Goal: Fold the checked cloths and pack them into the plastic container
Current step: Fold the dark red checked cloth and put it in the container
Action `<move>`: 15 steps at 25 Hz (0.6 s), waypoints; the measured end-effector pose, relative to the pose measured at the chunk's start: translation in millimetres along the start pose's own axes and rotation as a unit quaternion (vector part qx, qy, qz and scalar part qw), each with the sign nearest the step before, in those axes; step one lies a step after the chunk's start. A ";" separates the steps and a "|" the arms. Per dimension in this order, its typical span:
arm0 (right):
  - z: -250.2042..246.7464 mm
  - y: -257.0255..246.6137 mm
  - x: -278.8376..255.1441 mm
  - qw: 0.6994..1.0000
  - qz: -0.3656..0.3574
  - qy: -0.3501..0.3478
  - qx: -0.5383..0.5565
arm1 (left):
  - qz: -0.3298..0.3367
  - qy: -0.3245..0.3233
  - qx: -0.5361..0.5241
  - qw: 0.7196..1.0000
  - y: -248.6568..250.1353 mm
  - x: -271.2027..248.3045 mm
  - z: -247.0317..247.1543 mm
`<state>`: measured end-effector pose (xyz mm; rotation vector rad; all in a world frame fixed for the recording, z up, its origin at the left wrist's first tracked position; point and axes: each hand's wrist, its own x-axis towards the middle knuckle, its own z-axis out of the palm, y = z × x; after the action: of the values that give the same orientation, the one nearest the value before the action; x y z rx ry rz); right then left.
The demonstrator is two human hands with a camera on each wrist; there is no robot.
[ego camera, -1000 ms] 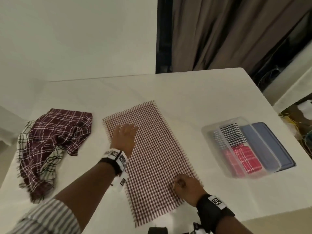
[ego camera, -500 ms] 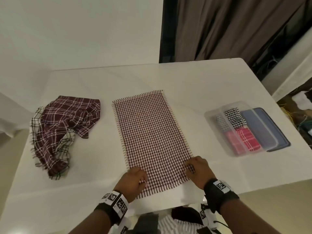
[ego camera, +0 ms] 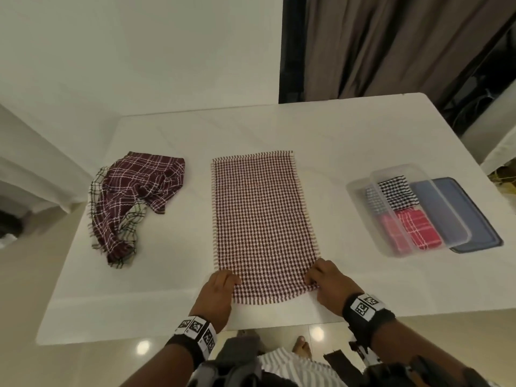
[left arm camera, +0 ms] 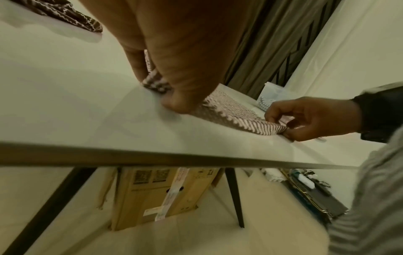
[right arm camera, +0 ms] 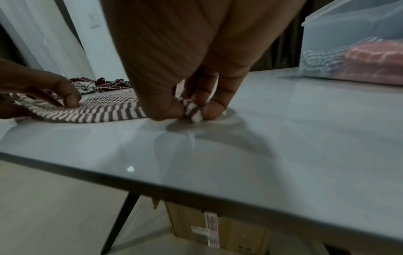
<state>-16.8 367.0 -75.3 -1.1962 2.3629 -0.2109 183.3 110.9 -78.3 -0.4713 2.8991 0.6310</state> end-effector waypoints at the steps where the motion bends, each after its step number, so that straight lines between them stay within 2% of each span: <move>1: -0.5 3.6 1.4 1.000 -0.001 0.017 -0.013 | -0.002 0.008 0.005 1.000 0.8 1.2 -1.1; 4: -13.0 19.4 0.1 0.997 -0.003 0.073 -0.005 | -0.051 0.049 -0.045 0.996 -0.4 3.0 -15.2; 6: -28.3 26.2 -6.2 0.990 -0.002 0.100 0.101 | -0.098 0.083 -0.130 0.983 -1.3 -0.4 -32.8; 8: -44.9 29.3 -15.0 0.972 0.005 0.126 0.199 | -0.116 0.131 -0.195 0.965 4.3 -7.4 -54.4; 11: -75.2 28.8 -25.6 0.936 0.015 0.158 0.314 | -0.150 0.183 -0.284 0.929 20.6 -17.8 -88.4; 15: -110.7 19.2 -33.6 0.852 -0.006 0.184 0.490 | -0.155 0.223 -0.384 0.882 38.7 -21.1 -120.8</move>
<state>-67.0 396.8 26.4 -0.6657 2.0040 -1.5463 182.3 98.8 49.7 -1.2860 2.7120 1.8151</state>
